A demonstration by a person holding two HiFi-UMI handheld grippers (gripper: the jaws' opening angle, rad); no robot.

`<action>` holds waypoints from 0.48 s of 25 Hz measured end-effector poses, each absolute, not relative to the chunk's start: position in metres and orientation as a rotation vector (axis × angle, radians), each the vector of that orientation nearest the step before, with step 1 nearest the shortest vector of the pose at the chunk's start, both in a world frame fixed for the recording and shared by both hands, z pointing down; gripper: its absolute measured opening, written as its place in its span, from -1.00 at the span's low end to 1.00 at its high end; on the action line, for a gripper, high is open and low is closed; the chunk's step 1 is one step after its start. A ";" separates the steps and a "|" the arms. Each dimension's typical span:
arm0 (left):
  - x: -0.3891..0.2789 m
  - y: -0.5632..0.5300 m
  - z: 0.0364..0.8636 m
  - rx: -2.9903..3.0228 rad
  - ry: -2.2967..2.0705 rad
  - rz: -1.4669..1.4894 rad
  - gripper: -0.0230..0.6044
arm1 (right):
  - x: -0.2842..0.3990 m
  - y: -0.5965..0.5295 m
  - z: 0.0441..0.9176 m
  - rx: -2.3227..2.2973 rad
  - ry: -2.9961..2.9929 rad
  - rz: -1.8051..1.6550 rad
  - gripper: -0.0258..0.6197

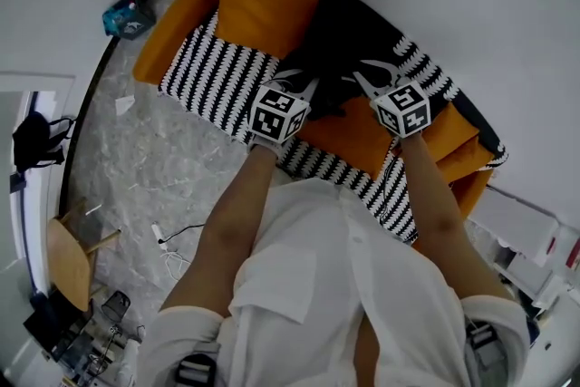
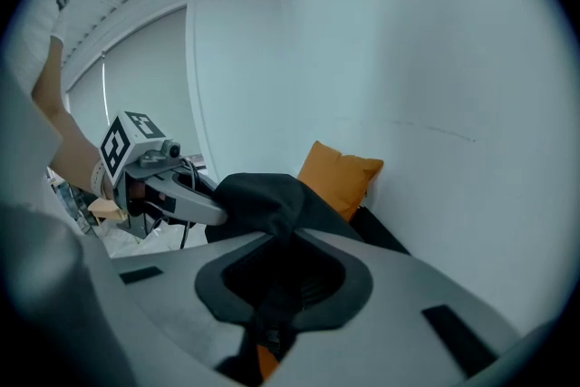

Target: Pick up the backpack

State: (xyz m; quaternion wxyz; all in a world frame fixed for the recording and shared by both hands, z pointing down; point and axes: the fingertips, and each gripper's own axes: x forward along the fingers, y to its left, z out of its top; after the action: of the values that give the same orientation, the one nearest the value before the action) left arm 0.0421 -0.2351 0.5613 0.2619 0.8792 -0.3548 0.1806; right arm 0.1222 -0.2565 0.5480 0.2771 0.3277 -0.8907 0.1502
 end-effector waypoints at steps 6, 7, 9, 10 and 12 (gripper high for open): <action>0.043 -0.230 0.527 2.437 -0.948 0.476 -0.79 | 0.127 -0.245 0.521 0.984 -2.452 0.451 -0.77; 0.043 -0.229 0.521 2.449 -0.948 0.474 -0.79 | 0.128 -0.242 0.516 0.998 -2.463 0.455 -0.77; 0.042 -0.227 0.507 2.474 -0.951 0.472 -0.79 | 0.128 -0.238 0.506 1.024 -2.489 0.466 -0.77; 0.041 -0.226 0.500 2.488 -0.952 0.473 -0.79 | 0.128 -0.236 0.500 1.037 -2.505 0.473 -0.77; 0.039 -0.224 0.487 2.516 -0.953 0.483 -0.79 | 0.126 -0.233 0.489 1.062 -2.536 0.484 -0.78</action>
State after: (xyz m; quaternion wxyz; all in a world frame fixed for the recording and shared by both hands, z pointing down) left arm 0.0394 -0.2235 0.4866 0.2027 0.9013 -0.3415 0.1730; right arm 0.1264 -0.2330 0.4894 0.1738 0.3747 -0.8946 0.1705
